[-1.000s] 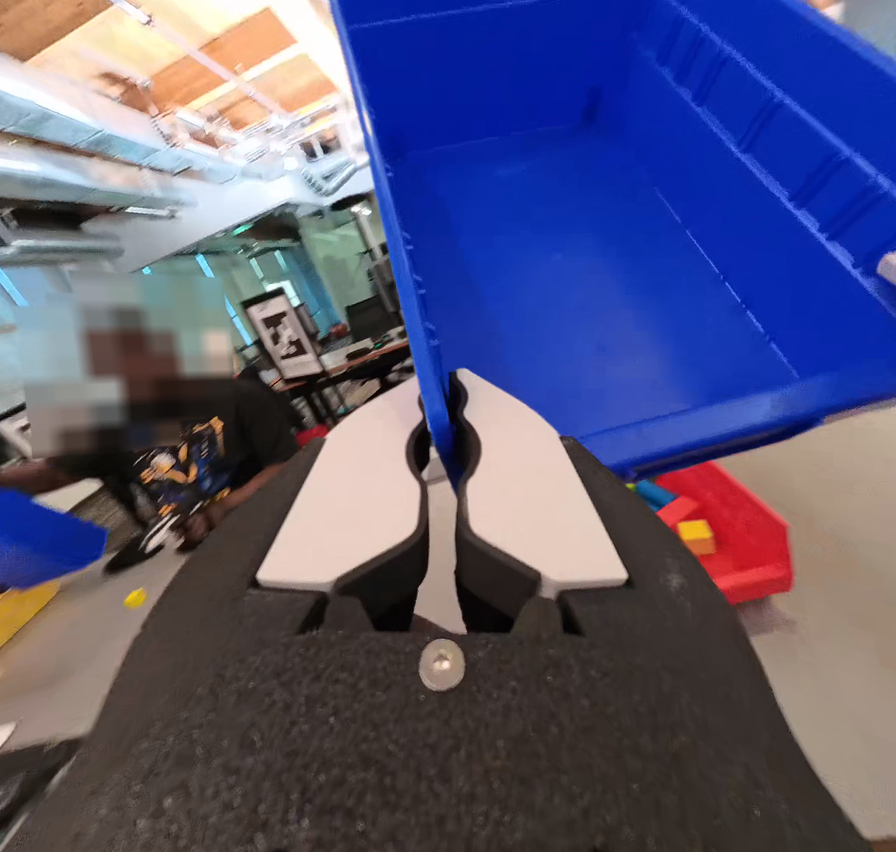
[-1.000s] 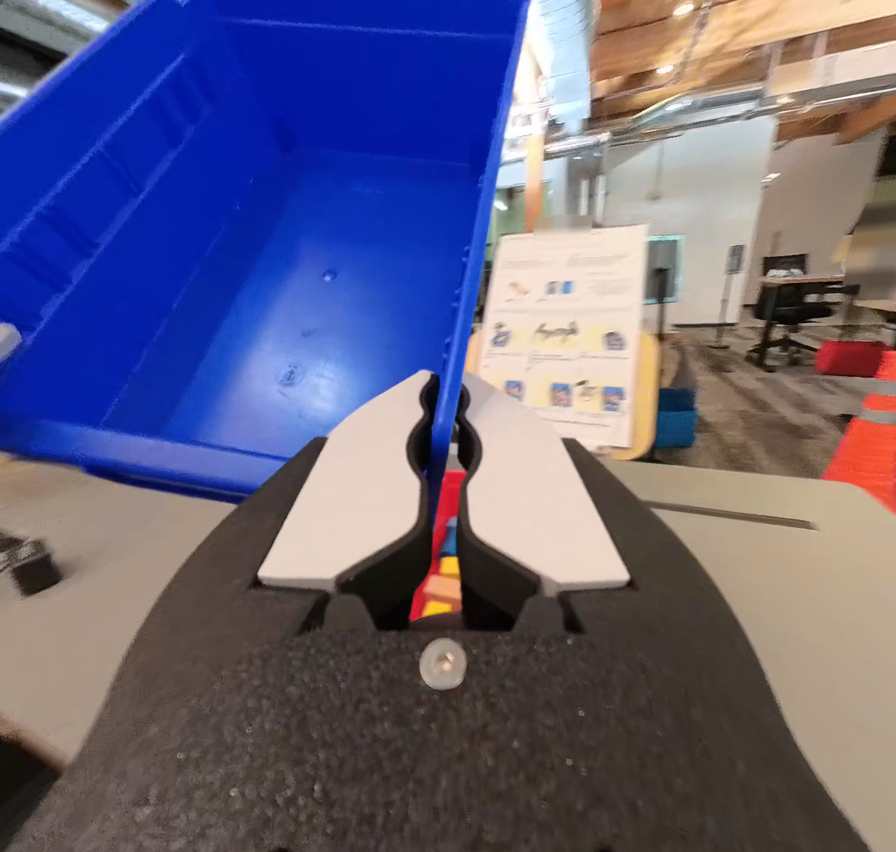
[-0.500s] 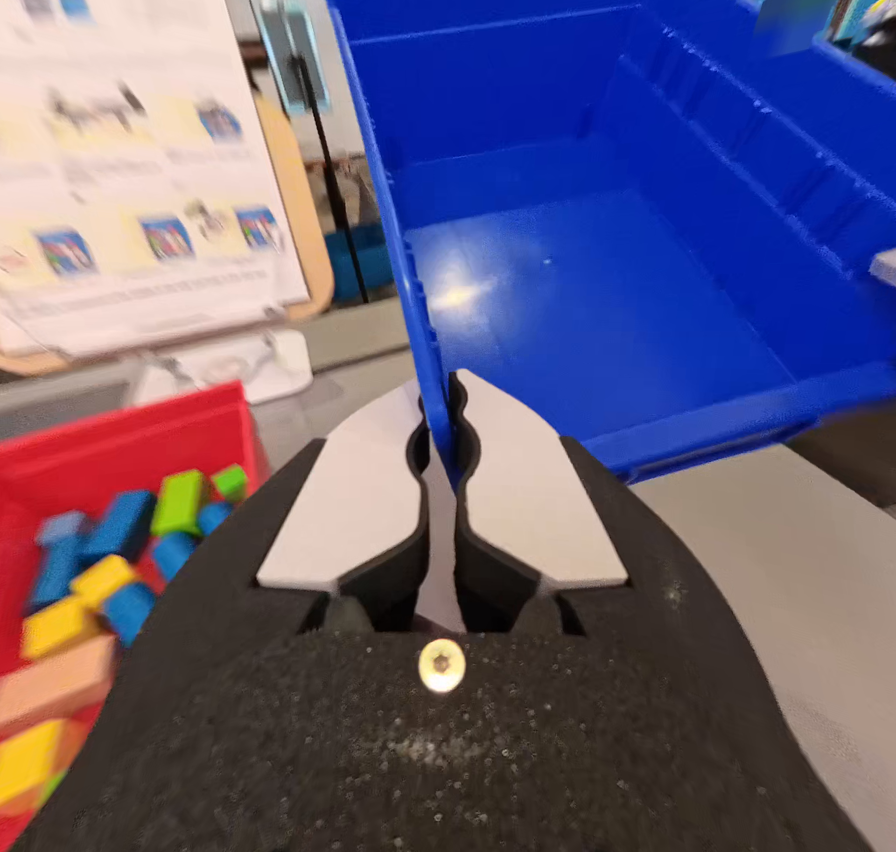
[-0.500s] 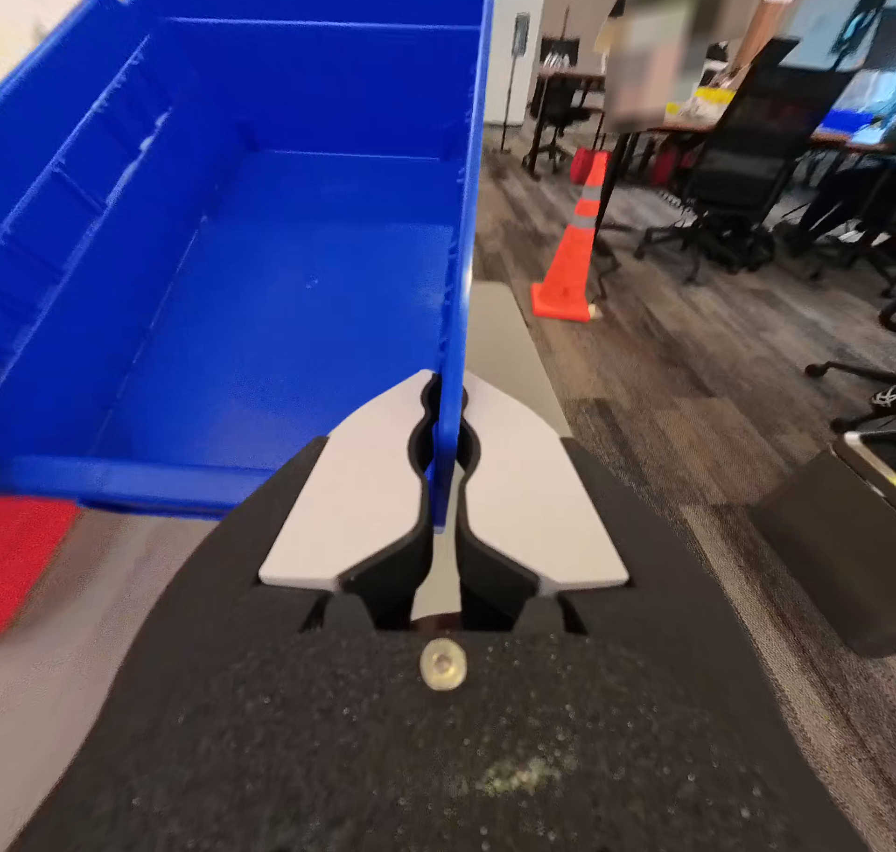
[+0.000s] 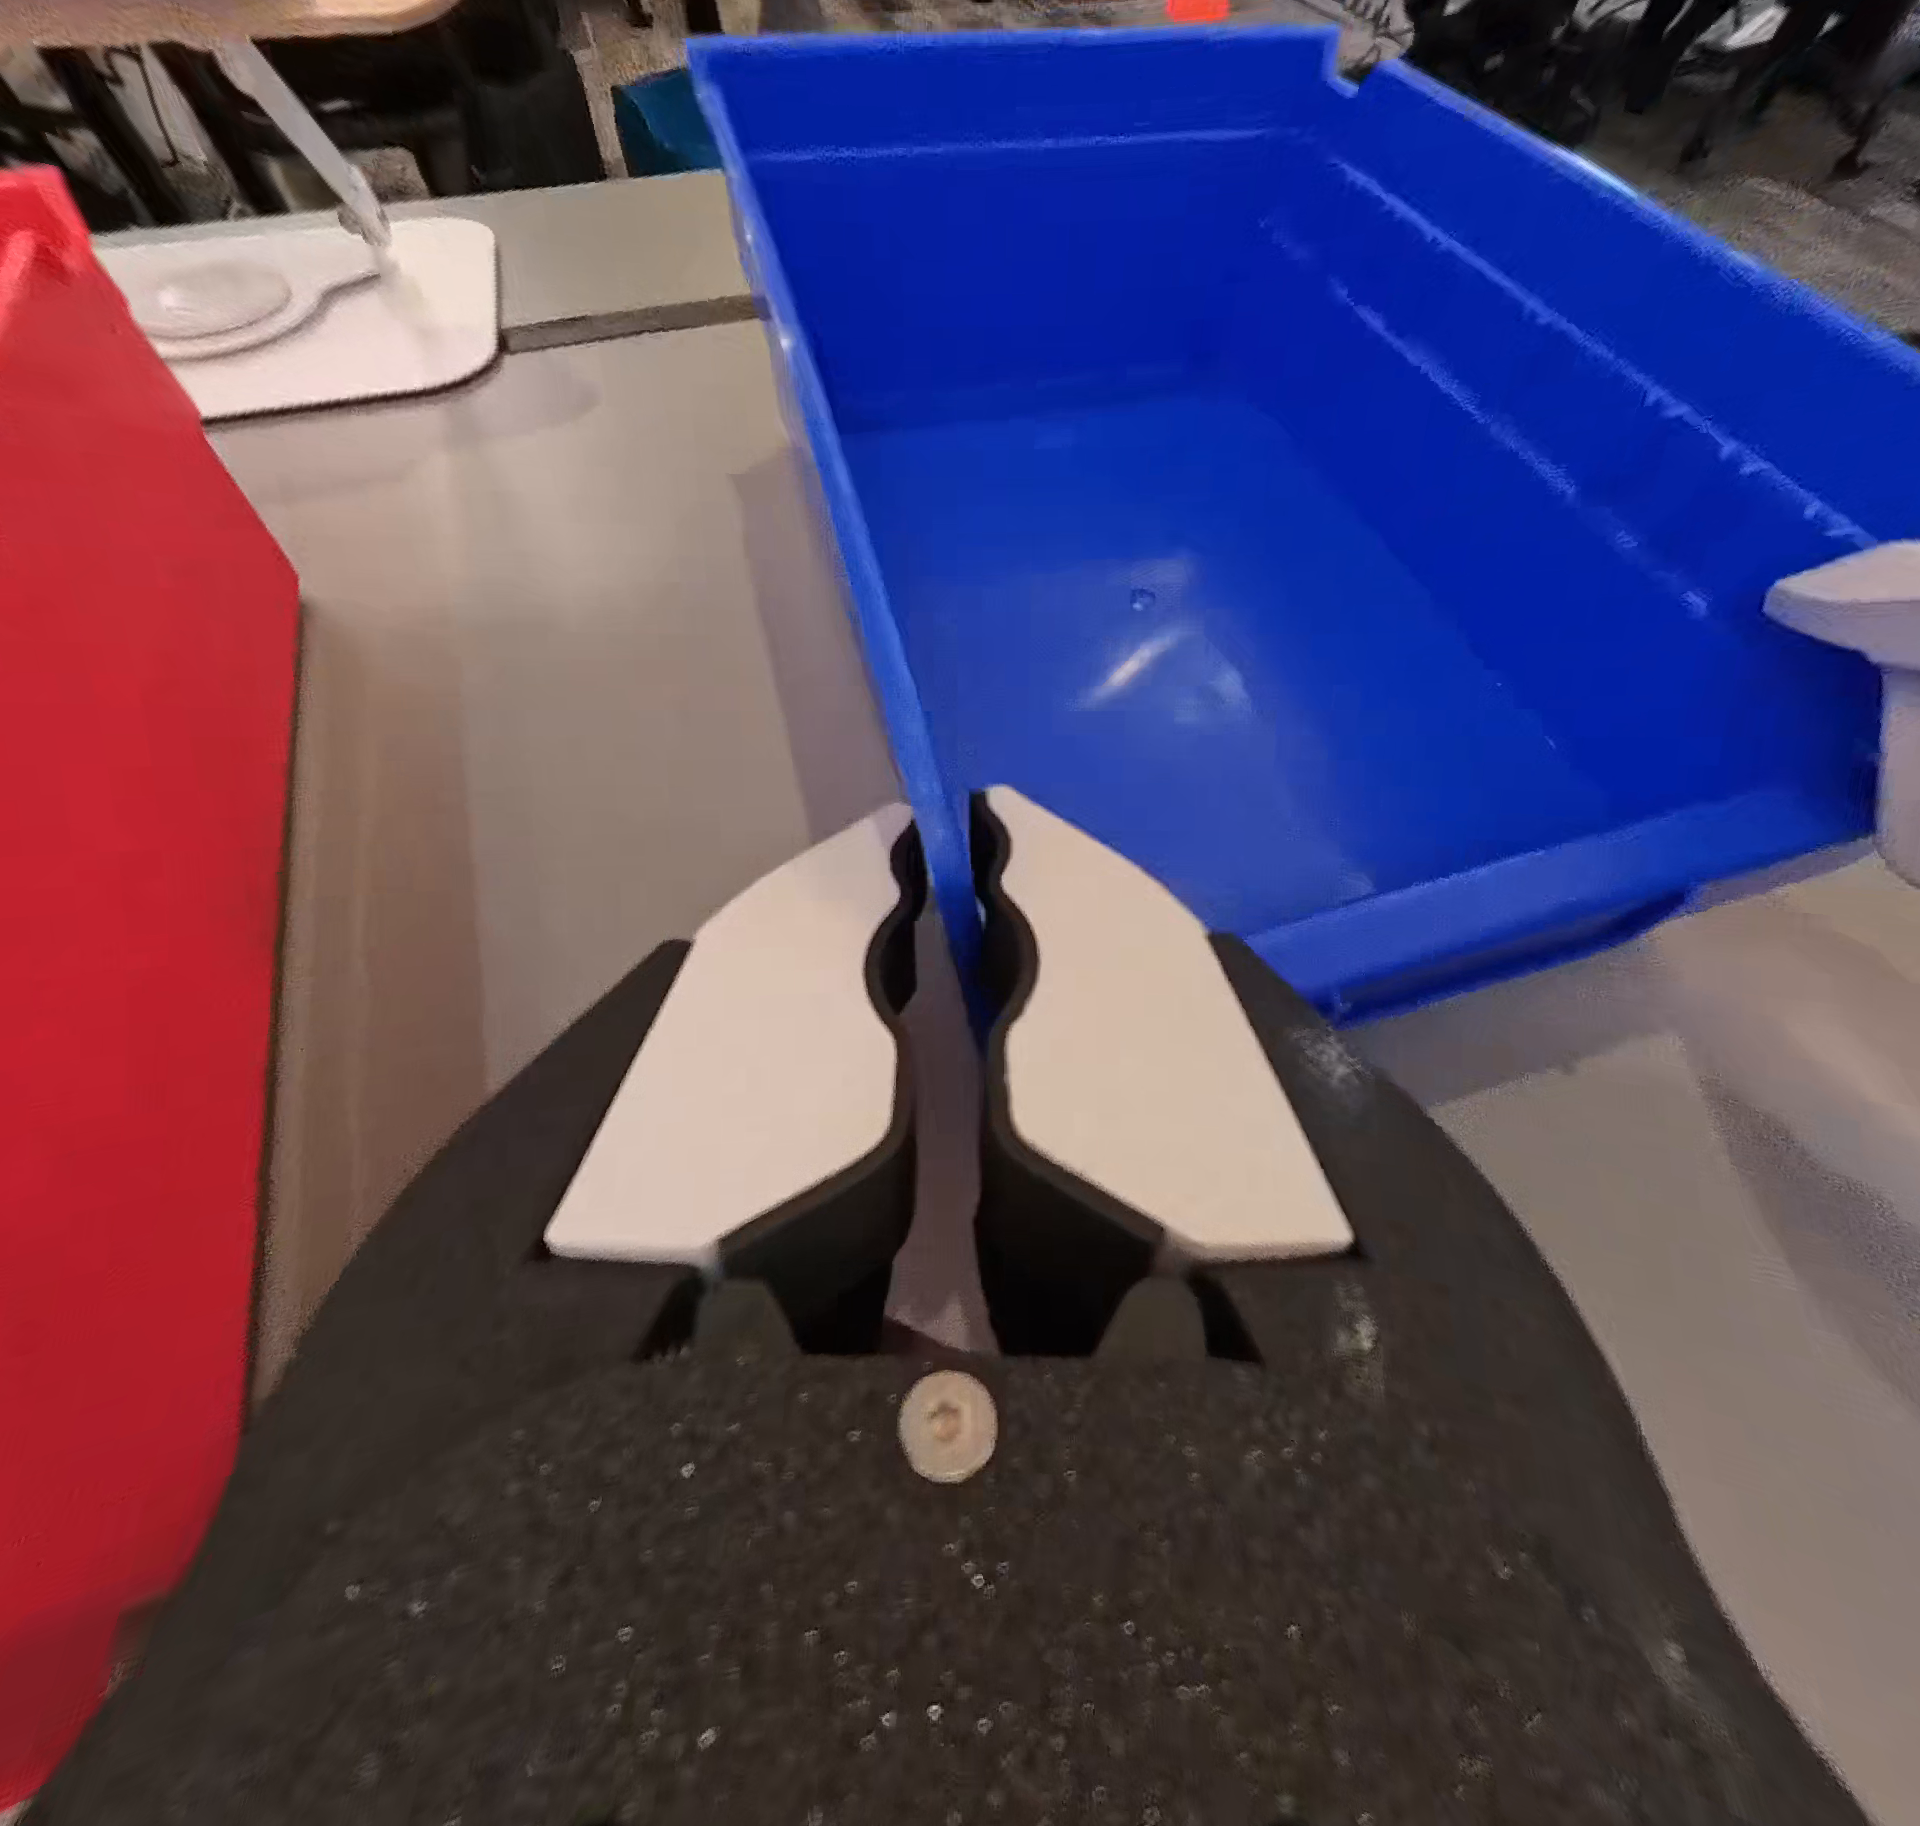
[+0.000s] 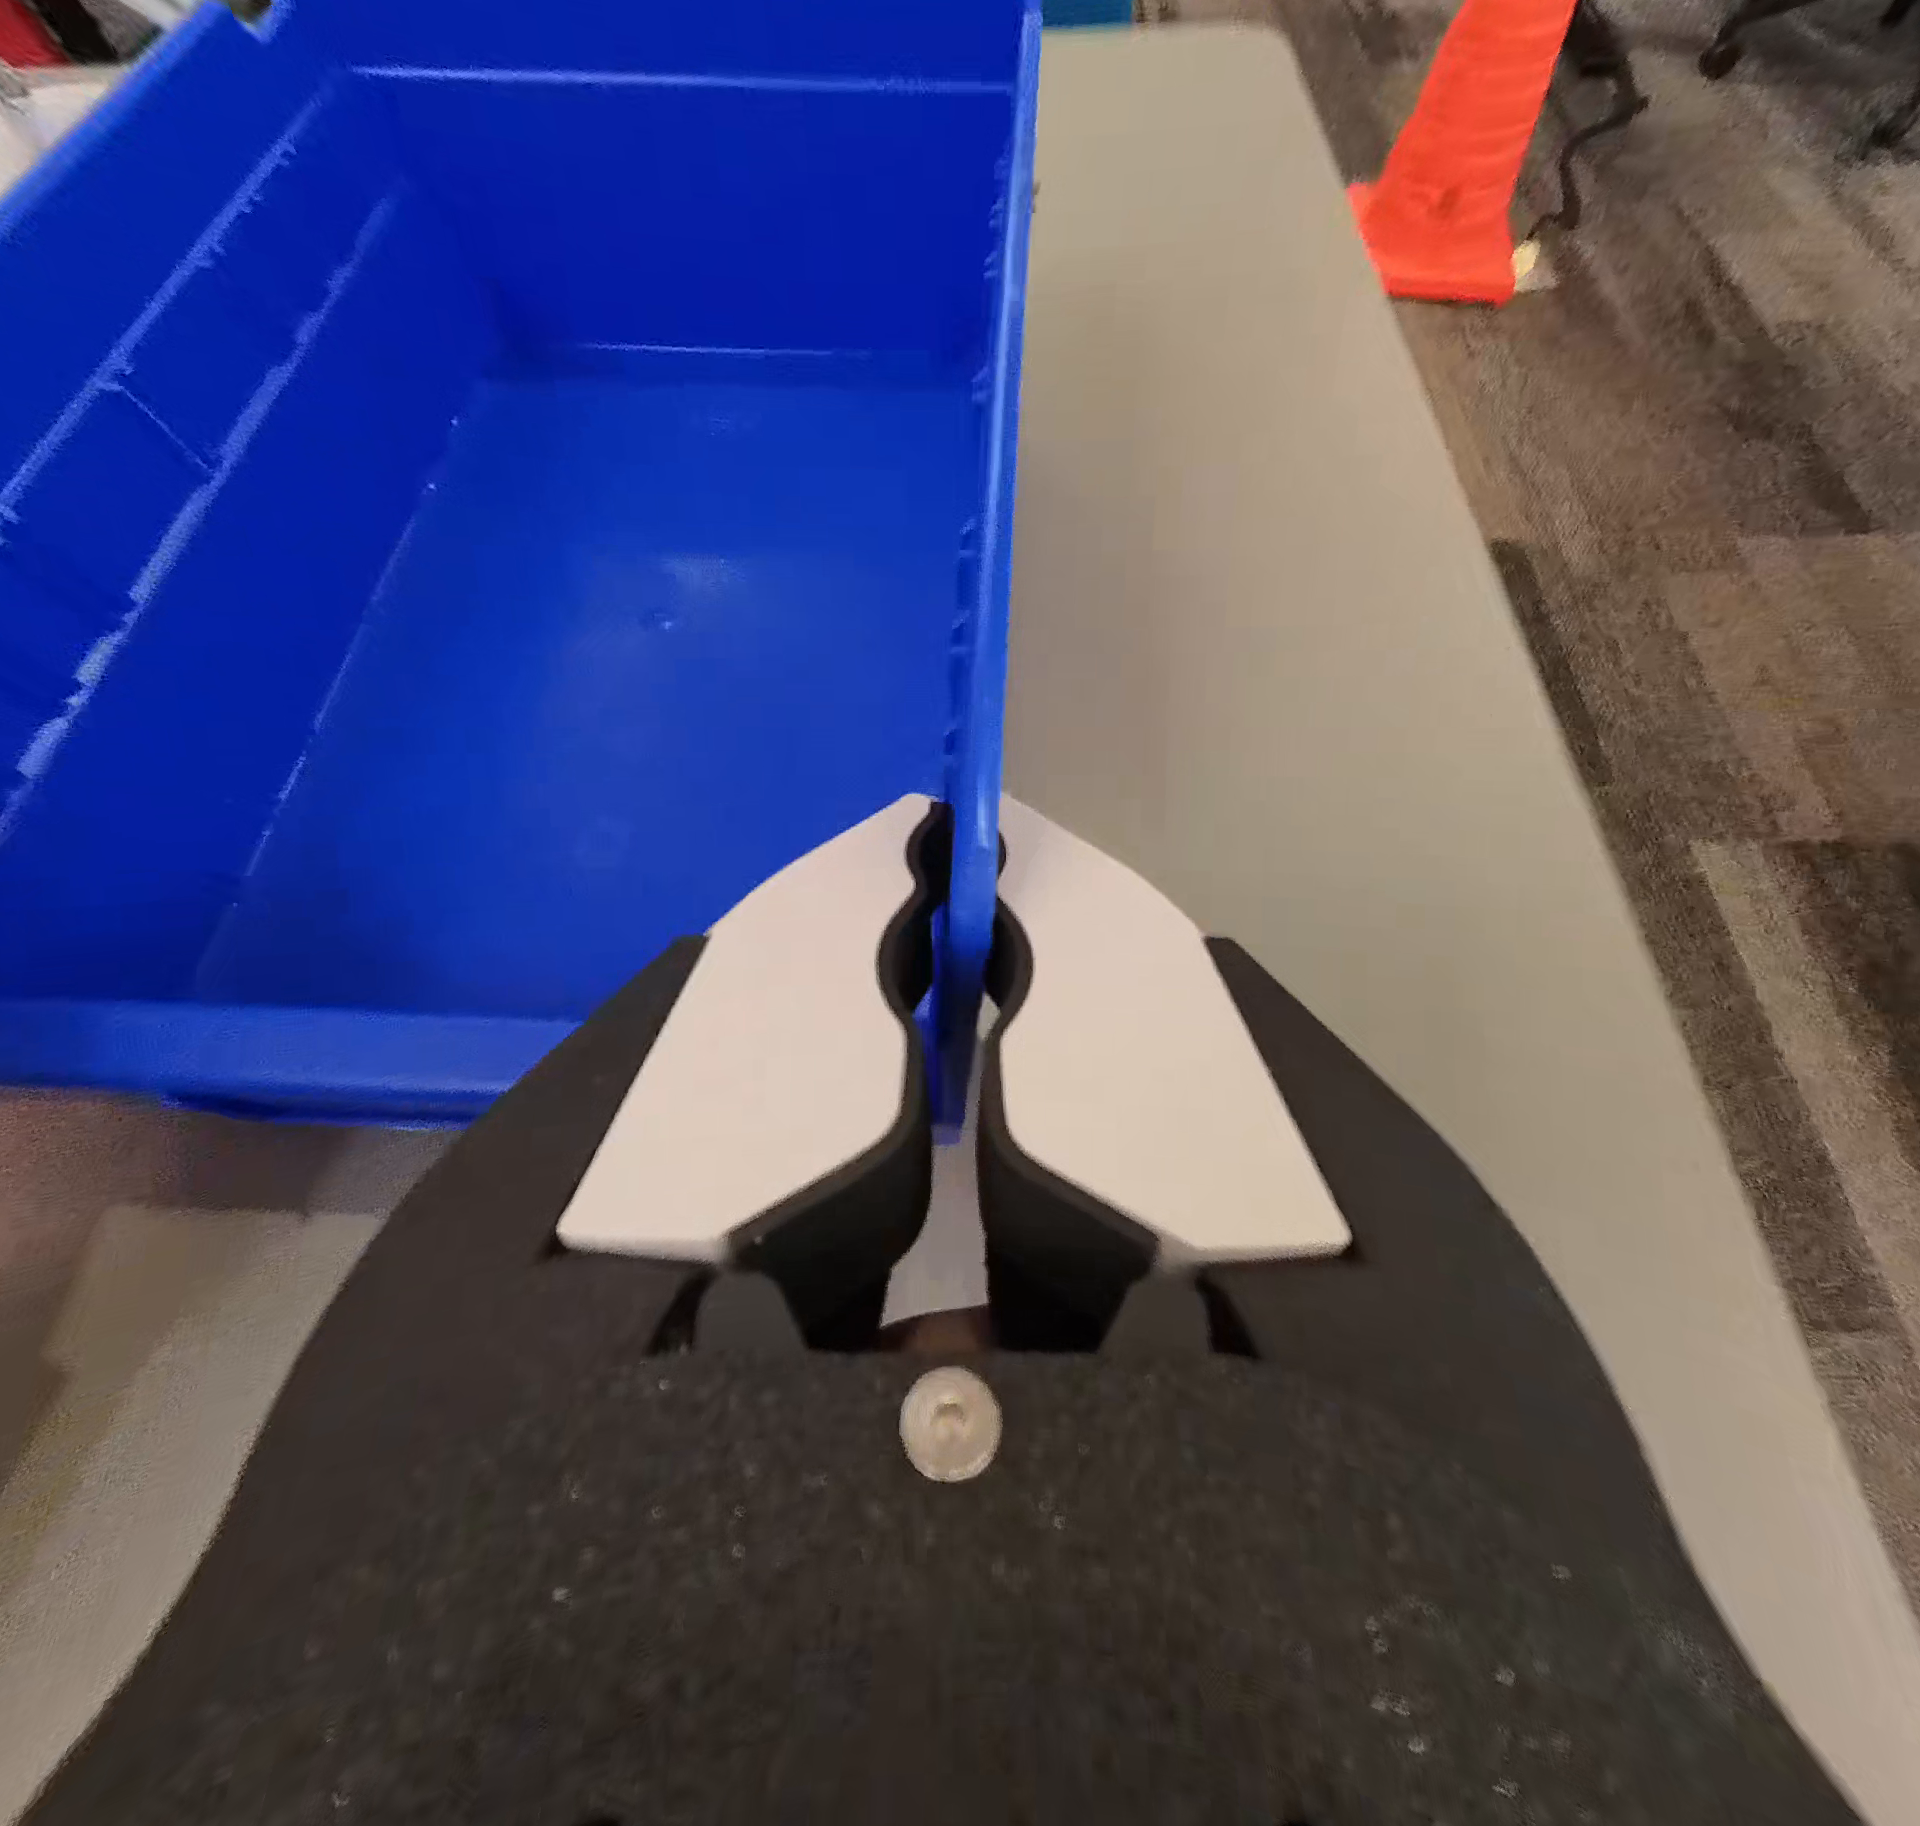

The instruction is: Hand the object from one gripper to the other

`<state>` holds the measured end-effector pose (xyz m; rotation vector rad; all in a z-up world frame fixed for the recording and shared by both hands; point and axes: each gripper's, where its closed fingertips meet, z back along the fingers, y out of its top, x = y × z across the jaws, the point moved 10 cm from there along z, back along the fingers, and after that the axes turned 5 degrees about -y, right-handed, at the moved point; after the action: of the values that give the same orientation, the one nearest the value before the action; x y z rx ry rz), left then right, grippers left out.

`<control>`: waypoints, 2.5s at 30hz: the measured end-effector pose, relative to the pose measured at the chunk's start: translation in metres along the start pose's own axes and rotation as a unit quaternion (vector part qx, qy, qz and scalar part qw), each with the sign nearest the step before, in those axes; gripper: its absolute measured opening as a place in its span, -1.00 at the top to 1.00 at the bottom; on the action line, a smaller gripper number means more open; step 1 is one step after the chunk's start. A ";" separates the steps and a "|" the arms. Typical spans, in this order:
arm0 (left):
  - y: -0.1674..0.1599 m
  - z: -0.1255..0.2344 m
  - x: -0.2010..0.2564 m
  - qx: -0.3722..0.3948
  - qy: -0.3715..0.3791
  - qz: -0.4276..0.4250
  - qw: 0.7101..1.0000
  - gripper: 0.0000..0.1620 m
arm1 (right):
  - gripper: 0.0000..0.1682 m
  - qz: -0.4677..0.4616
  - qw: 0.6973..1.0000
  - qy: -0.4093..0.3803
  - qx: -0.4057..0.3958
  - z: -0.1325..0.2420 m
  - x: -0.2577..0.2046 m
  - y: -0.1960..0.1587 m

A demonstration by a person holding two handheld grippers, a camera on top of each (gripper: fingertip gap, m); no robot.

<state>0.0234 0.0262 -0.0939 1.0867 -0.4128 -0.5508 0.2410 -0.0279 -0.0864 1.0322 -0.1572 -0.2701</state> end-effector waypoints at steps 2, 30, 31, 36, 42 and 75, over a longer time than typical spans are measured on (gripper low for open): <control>0.001 0.002 -0.002 -0.010 -0.012 0.002 1.000 0.88 | 0.97 -0.010 1.000 0.000 0.001 0.000 -0.002 -0.001; -0.037 0.142 -0.284 -0.009 0.055 0.122 0.991 0.76 | 0.92 0.015 0.998 0.054 0.014 0.037 -0.322 -0.020; -0.036 0.142 -0.288 -0.008 0.060 0.125 0.990 0.87 | 0.95 0.020 0.998 0.051 0.009 0.036 -0.321 -0.019; -0.034 0.149 -0.296 -0.002 0.074 0.119 0.990 0.95 | 0.95 0.028 0.999 0.038 0.021 0.049 -0.332 -0.022; -0.005 0.190 -0.349 0.038 0.136 0.116 0.983 0.96 | 0.94 0.021 0.995 0.078 0.056 0.063 -0.393 0.001; 0.144 0.314 -0.361 0.069 0.171 0.065 0.981 0.32 | 0.70 0.039 0.953 0.296 0.060 0.102 -0.413 0.035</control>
<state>-0.4108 0.0729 0.1497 1.2528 -0.2192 -0.2147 -0.1744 0.0263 -0.0049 1.1839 0.3314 0.1303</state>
